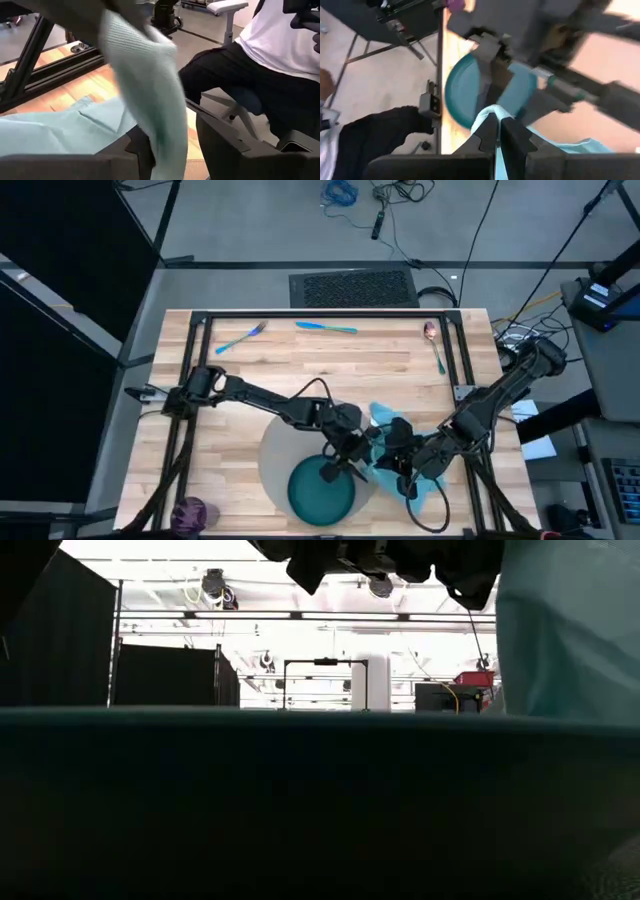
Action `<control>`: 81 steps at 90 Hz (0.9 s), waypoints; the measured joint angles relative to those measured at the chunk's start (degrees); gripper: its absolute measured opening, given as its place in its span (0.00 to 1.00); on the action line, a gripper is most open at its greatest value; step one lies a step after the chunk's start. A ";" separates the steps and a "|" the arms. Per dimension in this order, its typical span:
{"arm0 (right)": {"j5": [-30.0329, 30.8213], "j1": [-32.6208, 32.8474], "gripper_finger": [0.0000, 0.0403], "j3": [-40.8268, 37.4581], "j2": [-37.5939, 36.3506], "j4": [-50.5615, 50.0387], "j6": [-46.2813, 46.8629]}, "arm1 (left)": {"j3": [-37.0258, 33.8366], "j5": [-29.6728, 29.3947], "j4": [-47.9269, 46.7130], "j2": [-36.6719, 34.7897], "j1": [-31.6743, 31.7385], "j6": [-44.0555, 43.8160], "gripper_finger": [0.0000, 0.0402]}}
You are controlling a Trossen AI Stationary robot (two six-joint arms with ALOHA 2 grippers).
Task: Set table place
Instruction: Fold the blue napkin
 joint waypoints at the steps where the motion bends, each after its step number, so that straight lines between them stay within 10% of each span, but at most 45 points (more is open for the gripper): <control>1: 0.40 0.00 0.00 0.08 -0.13 -0.35 0.00 | 0.00 0.00 0.00 0.00 0.00 0.01 0.31; 81: 10.75 0.22 0.00 14.58 -1.30 -36.26 11.37 | -0.11 -0.39 -0.36 0.24 0.00 -1.49 0.31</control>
